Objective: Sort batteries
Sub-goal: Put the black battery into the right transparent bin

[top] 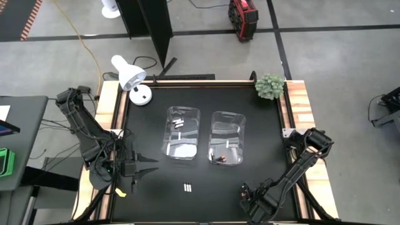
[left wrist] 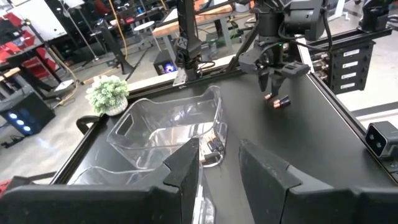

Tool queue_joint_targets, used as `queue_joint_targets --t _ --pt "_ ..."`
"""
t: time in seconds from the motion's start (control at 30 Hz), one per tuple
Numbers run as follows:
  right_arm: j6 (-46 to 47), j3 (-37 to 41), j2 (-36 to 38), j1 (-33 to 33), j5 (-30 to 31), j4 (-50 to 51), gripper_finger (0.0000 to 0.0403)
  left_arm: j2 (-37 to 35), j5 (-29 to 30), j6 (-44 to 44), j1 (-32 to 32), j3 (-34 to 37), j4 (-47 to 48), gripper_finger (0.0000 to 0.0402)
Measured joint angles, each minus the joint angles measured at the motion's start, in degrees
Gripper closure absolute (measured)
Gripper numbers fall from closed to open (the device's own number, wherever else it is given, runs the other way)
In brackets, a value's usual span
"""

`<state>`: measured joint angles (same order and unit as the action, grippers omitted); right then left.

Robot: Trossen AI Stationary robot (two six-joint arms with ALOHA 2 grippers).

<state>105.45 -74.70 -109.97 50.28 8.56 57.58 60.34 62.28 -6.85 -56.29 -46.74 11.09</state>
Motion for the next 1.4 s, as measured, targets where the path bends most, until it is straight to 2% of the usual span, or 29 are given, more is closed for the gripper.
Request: queue_joint_targets --t 0.23,0.8,1.13,1.4 --pt "0.1 0.7 0.0 0.0 -2.5 -1.4 0.0261 0.0 0.0 0.0 0.0 0.0 0.0 0.0294" --pt "-0.5 0.5 -3.4 -0.1 -5.4 -2.0 0.0266 0.0 -0.4 -0.1 0.0 0.0 0.0 0.0294" --pt "-0.5 0.6 -3.4 -0.2 -5.4 -2.5 0.0336 0.0 -0.4 -0.1 0.0 0.0 0.0 0.0294" --pt "-0.5 0.6 -3.5 -0.2 -5.5 -2.8 0.0358 0.0 -0.4 -0.1 0.0 0.0 0.0 0.0294"
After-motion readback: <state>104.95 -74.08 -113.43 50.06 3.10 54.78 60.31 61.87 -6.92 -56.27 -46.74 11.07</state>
